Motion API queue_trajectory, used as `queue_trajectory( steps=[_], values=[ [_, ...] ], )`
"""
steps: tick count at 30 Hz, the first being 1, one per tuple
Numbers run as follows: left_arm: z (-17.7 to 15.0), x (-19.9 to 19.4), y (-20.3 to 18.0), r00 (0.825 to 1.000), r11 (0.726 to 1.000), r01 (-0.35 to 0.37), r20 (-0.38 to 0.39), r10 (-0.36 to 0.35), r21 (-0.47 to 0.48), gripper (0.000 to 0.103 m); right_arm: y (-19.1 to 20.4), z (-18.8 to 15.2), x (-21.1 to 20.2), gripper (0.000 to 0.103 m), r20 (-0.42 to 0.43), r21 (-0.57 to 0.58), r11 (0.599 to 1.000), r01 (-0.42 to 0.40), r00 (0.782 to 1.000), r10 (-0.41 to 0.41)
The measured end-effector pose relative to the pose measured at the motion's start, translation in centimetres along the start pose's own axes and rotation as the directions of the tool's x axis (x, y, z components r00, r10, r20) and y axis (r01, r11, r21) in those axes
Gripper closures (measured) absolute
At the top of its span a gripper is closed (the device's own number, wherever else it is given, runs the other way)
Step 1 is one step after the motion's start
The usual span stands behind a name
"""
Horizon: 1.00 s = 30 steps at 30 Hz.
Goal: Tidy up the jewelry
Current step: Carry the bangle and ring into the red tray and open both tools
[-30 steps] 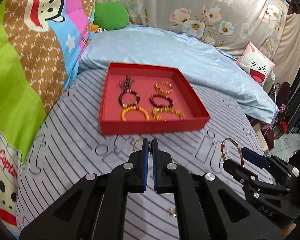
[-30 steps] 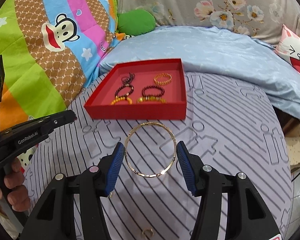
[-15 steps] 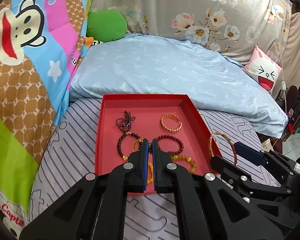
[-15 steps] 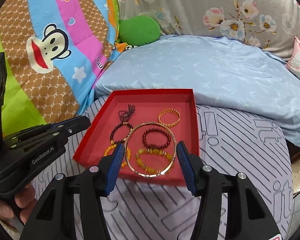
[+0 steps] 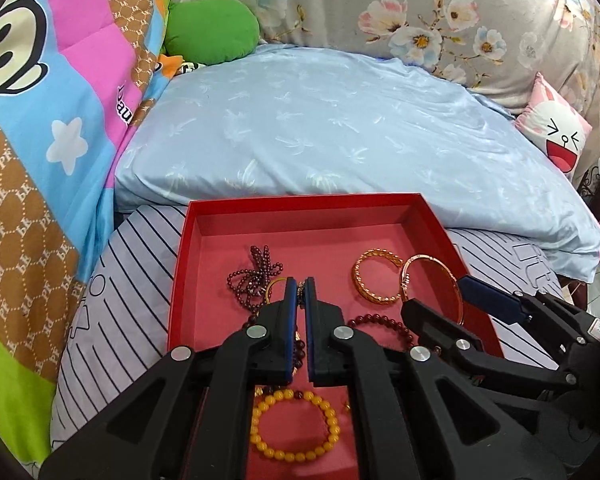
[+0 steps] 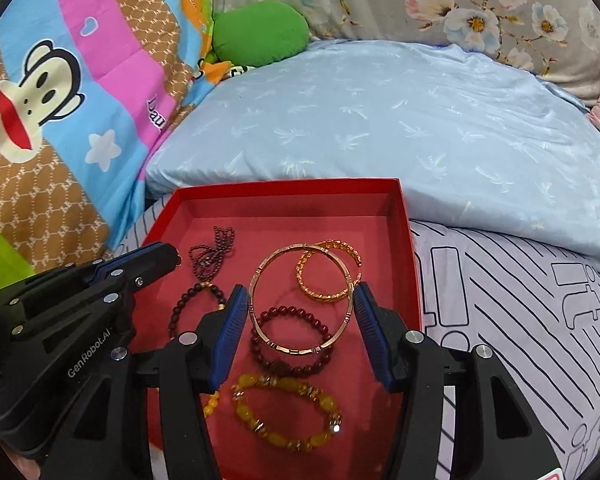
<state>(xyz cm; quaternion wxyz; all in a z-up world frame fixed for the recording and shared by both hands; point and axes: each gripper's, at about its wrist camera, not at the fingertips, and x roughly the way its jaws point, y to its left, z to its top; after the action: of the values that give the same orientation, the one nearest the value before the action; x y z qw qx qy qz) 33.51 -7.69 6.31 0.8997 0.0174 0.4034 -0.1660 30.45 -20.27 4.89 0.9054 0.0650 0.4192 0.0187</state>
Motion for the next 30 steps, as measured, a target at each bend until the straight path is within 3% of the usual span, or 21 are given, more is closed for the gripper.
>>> queue_trajectory(
  steps=[10,23,28,30],
  values=[
    [0.2,3.1,0.6,0.999,1.000,-0.020,-0.036,0.019,-0.007,0.099,-0.3,0.2,2.7,0.050,-0.034,-0.005,1.000,0.011,0.999,-0.011],
    [-0.1,3.8,0.2,0.998,0.999,-0.036,-0.052,0.036,0.002,0.099,-0.5,0.2,3.0,0.049,-0.042,0.002,1.000,0.024,0.999,-0.024],
    [-0.3,3.5,0.1,0.997,0.998,-0.063,-0.052,0.063,-0.002,0.086,-0.6,-0.1,2.4,0.049,-0.033,-0.001,0.999,0.041,0.999,-0.041],
    [-0.4,3.2,0.3,0.996,0.997,-0.078,-0.048,0.078,-0.008,0.073,-0.8,-0.2,2.0,0.049,-0.030,0.005,0.999,0.043,0.999,-0.042]
  ],
)
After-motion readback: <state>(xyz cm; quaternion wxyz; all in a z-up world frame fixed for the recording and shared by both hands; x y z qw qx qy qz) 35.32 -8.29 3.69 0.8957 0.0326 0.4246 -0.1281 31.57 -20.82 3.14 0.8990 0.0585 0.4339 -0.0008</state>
